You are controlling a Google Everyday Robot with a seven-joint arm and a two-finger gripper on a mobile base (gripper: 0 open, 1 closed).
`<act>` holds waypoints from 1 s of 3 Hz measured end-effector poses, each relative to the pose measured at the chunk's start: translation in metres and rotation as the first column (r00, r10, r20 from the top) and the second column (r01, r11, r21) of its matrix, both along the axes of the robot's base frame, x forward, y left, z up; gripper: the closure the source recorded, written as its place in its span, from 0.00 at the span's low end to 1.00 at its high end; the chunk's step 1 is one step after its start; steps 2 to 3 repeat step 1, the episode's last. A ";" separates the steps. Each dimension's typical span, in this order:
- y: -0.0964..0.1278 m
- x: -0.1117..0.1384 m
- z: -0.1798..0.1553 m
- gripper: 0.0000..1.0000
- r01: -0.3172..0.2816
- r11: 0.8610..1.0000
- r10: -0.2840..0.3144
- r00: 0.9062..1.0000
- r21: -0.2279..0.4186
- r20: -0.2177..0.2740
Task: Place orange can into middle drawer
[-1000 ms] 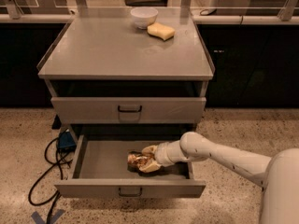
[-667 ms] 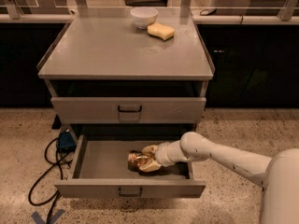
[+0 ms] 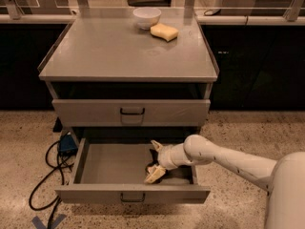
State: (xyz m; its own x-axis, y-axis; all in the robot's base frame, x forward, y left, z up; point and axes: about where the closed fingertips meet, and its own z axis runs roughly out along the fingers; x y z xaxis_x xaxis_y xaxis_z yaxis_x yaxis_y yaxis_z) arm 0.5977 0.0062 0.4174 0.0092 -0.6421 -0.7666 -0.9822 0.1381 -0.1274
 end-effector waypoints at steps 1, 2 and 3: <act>0.000 0.000 0.000 0.00 0.000 1.000 0.000 1.000 0.000 0.000; 0.000 0.000 0.000 0.00 0.000 1.000 0.000 1.000 0.000 0.000; 0.000 0.000 0.000 0.00 0.000 1.000 0.000 1.000 0.000 0.000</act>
Offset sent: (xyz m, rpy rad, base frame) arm 0.0000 0.0000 0.0000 0.0000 0.0000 0.0000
